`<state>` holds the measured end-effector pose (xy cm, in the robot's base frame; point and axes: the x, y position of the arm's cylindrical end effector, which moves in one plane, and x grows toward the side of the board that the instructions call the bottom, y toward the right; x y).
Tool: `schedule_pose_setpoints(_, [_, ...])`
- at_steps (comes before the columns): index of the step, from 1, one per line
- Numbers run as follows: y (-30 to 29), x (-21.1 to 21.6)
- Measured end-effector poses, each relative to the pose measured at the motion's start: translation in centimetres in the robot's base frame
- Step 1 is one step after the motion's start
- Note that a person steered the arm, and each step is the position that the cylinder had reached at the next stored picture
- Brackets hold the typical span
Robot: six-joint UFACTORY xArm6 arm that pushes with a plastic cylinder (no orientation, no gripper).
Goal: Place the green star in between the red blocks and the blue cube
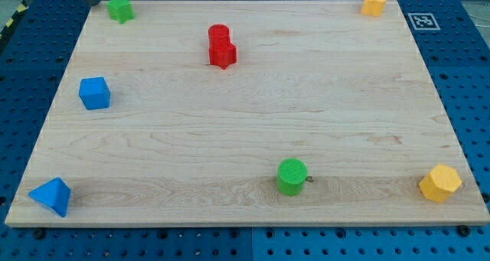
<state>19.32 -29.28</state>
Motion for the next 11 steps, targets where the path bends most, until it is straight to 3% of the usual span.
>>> schedule_pose_setpoints(3, [8.3, 1.5])
schedule_pose_setpoints(5, [9.9, 7.8])
schedule_pose_setpoints(6, [8.3, 8.0])
schedule_pose_setpoints(8, [8.3, 13.1])
schedule_pose_setpoints(11, [15.7, 17.8])
